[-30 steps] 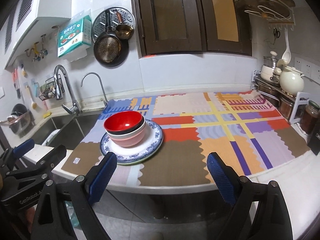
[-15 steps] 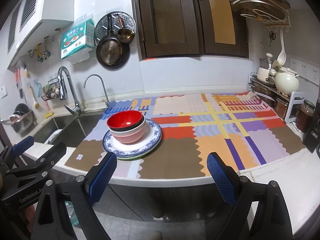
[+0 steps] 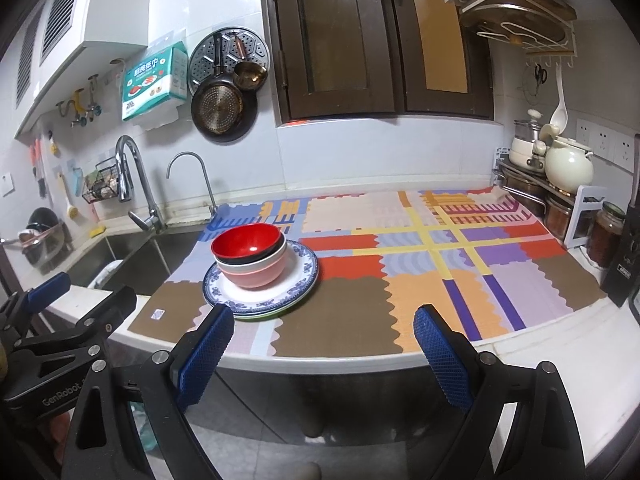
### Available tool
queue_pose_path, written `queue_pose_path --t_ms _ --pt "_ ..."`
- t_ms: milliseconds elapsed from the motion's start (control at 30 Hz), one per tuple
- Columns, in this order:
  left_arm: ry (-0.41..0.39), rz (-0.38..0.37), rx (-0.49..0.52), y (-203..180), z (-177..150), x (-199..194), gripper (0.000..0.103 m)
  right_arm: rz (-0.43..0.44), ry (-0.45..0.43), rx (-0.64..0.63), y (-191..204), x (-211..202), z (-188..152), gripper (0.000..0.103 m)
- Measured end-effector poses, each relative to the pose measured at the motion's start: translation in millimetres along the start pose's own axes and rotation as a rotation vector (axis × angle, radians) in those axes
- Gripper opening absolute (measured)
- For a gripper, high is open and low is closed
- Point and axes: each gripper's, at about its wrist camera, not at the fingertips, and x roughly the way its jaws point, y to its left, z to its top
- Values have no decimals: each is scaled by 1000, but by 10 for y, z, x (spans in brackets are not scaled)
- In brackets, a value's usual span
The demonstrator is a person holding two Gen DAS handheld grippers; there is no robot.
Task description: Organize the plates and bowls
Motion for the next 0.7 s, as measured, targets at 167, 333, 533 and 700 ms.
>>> queue_pose_path --t_ms 167,333,533,700 --pt "1 -1 1 -18 -1 -1 103 -3 1 2 -32 -13 2 92" --pt "3 -2 1 -25 1 0 103 -3 1 3 -52 -17 -3 92" --pt "1 1 0 -37 2 9 103 -4 1 3 -51 -14 -2 92" --pt "2 0 0 -31 -1 8 103 -4 2 3 -52 -14 -1 92"
